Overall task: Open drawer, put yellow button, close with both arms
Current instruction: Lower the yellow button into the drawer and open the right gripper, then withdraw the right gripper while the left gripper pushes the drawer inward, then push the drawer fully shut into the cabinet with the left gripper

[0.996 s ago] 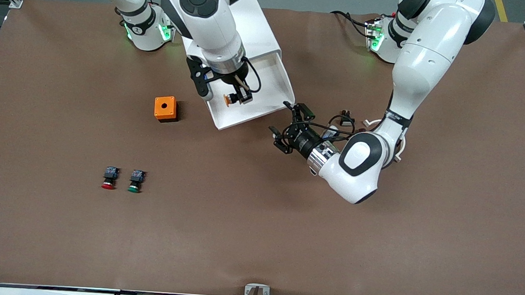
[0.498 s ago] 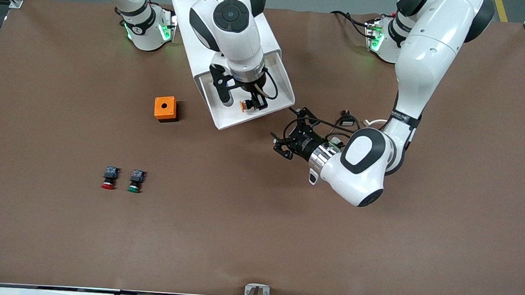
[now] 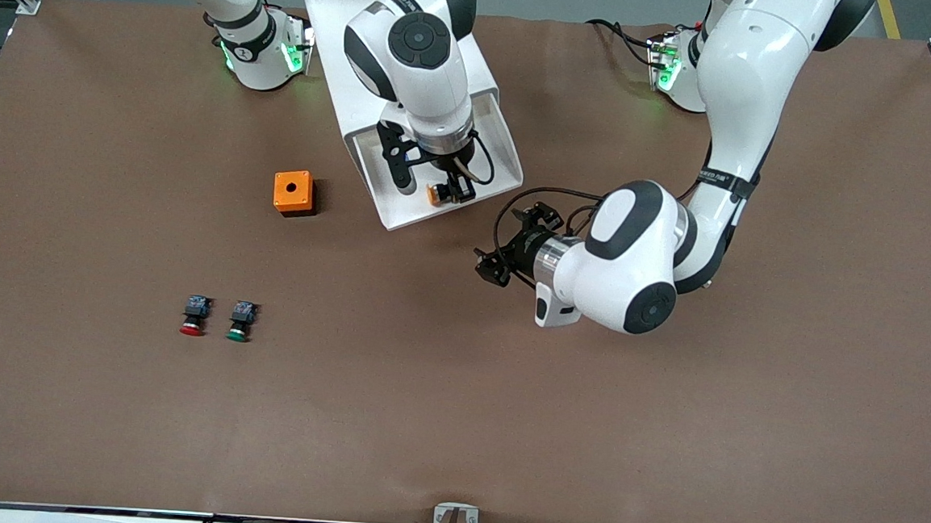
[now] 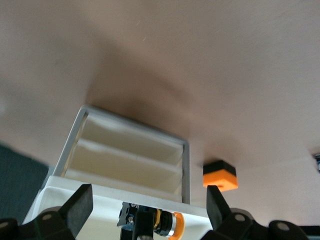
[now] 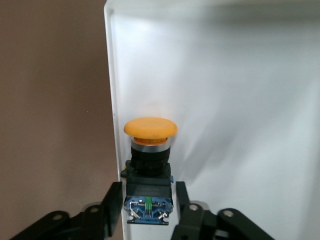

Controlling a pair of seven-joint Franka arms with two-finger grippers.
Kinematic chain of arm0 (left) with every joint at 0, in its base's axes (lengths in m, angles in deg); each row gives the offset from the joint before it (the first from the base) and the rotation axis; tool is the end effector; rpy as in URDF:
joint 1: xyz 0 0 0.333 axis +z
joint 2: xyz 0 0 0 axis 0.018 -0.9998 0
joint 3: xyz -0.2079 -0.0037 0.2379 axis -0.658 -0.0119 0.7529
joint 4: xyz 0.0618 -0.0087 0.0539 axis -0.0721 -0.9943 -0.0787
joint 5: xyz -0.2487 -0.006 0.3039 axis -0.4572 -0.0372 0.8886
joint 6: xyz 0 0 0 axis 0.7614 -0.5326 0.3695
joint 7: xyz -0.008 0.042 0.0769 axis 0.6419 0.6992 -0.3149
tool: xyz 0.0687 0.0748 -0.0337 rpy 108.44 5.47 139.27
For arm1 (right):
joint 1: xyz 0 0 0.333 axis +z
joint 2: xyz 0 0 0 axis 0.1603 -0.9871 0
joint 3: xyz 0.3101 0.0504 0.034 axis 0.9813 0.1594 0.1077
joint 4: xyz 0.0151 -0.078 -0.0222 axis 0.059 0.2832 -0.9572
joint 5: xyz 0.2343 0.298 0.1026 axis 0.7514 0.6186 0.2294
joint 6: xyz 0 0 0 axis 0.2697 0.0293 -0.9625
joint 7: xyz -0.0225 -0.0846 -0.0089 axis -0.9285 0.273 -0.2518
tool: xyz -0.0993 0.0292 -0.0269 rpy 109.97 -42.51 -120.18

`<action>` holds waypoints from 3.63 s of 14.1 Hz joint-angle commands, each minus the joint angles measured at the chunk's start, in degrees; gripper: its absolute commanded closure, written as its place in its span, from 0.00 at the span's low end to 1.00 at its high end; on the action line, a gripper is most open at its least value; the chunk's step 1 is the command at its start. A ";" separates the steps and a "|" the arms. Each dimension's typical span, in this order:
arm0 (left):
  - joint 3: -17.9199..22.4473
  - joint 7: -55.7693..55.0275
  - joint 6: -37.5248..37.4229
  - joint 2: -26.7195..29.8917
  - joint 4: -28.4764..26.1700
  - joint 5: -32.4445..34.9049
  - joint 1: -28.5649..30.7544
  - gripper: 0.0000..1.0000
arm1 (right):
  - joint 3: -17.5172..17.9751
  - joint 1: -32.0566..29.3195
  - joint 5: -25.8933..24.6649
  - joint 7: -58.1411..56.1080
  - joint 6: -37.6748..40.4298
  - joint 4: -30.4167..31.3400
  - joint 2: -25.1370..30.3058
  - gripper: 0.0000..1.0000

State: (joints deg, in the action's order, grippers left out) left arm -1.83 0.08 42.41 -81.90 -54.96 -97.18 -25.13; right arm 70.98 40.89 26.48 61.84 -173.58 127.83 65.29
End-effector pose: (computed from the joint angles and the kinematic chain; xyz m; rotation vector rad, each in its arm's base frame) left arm 0.5952 -0.4129 0.3664 2.5036 1.1414 -0.9731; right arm 0.4415 0.4842 0.4134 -2.5246 1.7224 0.1276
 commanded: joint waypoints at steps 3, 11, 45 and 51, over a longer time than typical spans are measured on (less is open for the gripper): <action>0.00 3.33 4.16 2.16 -1.00 12.35 -2.88 0.00 | -0.51 -1.60 -1.08 -3.10 2.24 -0.90 1.82 0.00; 0.08 5.18 7.24 4.09 -1.27 24.67 -8.24 0.00 | -0.52 -13.45 -0.20 -27.26 15.77 -6.34 5.95 0.00; -4.31 -0.52 12.08 6.91 -9.88 25.12 -15.01 0.00 | -0.25 -51.79 -2.22 -107.37 26.85 -5.47 16.06 0.00; -5.45 -4.04 12.08 6.64 -10.49 19.15 -15.19 0.00 | 0.01 -50.82 -2.57 -104.90 28.26 -2.57 20.81 0.00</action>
State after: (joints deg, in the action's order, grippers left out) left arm -6.80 -2.18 54.88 -76.84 -63.57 -75.21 -40.22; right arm 70.71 -10.25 24.78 -44.96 -145.00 122.09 82.85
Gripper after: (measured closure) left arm 0.000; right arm 0.000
